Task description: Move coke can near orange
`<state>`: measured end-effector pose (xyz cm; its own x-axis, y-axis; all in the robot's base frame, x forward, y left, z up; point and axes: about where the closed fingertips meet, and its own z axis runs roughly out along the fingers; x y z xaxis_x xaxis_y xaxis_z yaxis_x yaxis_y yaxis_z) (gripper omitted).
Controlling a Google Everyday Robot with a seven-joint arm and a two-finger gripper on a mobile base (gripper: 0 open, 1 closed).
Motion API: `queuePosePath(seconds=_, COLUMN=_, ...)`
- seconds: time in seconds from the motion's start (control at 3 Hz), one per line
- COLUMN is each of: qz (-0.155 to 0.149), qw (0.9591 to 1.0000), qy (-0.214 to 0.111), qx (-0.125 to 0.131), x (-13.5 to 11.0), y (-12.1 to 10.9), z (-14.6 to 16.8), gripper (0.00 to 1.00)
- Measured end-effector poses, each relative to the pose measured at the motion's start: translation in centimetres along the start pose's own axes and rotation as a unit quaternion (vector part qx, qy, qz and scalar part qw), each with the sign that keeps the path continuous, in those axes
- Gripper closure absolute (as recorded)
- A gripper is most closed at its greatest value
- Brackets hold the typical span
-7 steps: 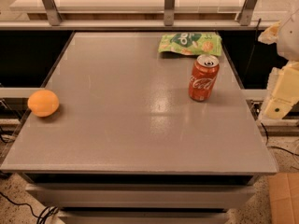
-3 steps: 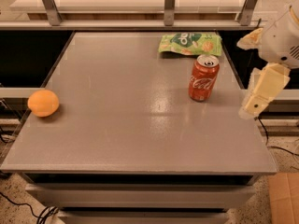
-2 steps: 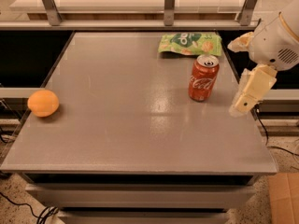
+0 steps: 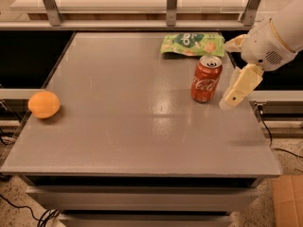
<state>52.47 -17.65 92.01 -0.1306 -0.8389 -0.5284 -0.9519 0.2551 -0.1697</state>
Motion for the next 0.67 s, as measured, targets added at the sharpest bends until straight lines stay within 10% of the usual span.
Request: queuePosePath(seconds=0.67, qz=0.018, qw=0.9982, qy=-0.053, qx=-0.023, x=0.1, y=-2.5, z=2.9, gripper=0.00)
